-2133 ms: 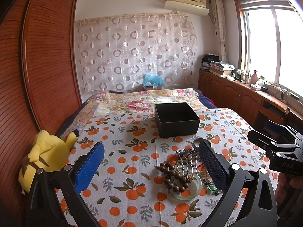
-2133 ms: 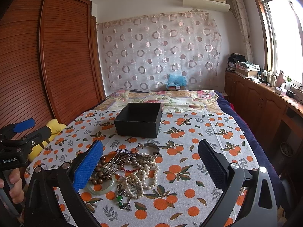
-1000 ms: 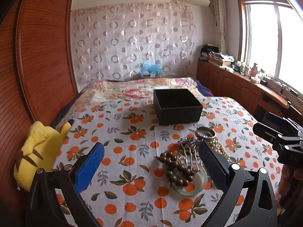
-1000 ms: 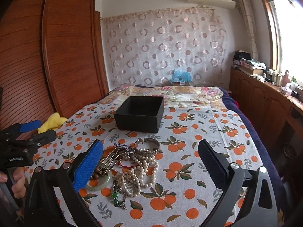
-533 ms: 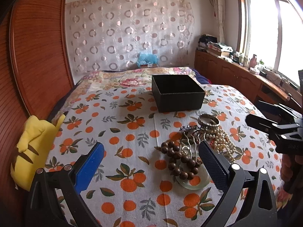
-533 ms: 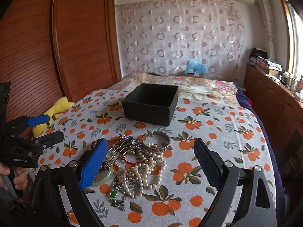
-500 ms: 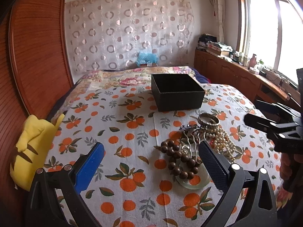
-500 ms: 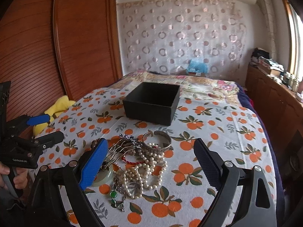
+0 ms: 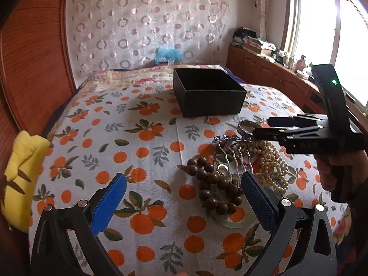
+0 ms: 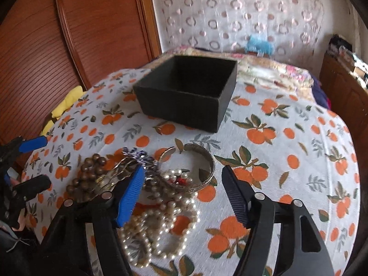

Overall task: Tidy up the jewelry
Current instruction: 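Grasp the silver flower hairpins with the left tool while the right tool grasps the silver cuff bangle, then carry the hairpins toward the black box while the right tool lowers the bangle into it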

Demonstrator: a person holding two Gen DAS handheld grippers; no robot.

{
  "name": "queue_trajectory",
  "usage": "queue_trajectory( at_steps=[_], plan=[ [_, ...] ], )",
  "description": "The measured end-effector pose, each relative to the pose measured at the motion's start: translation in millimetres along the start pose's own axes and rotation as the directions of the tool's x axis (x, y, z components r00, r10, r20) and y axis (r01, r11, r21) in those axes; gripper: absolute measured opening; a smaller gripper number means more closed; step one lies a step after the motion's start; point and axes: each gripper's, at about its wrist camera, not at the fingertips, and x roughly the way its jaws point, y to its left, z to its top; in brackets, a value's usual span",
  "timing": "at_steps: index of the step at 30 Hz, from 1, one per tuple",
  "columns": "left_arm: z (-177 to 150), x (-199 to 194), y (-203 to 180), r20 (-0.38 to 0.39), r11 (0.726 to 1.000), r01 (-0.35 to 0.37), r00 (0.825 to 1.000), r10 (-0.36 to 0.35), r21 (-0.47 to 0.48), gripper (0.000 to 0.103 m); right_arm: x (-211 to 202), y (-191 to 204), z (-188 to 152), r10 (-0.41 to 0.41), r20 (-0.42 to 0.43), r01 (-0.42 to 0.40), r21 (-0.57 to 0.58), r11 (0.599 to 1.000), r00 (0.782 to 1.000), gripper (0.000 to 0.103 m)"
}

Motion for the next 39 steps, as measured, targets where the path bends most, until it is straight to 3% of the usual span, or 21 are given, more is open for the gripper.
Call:
queue_trajectory(
  at_steps=[9, 14, 19, 28, 33, 39],
  plan=[
    [7, 25, -5, -0.061, 0.999, 0.044, 0.997, -0.042, 0.023, 0.097, 16, -12, 10, 0.053, -0.054, -0.051, 0.033, 0.998, 0.997, 0.072],
    [9, 32, -9, -0.074, 0.998, 0.046, 0.996, -0.044, 0.030, 0.097, 19, -8, 11, 0.032, -0.055, -0.031, 0.006, 0.999, 0.998, 0.072],
    [9, 35, -13, -0.087, 0.998, 0.045, 0.995, -0.041, 0.043, 0.097, 23, -10, 13, 0.054, -0.064, -0.053, 0.014, 0.998, 0.997, 0.063],
    [22, 43, -27, -0.103, 0.995, 0.069, 0.993, -0.060, 0.079, 0.097, -6, -9, 12, -0.003, 0.013, 0.003, -0.013, 1.000, 1.000, 0.063],
    [38, 55, -40, -0.127, 0.983, 0.157, 0.981, -0.145, 0.094, 0.096, -25, -18, 8, -0.019, 0.047, 0.019, -0.004, 1.000, 0.999, 0.063],
    [48, 76, -52, -0.189, 0.972, 0.208, 0.964, -0.185, 0.109, 0.079, -33, -32, -6, -0.042, 0.054, 0.041, 0.026, 0.999, 0.998, 0.063]
  ],
)
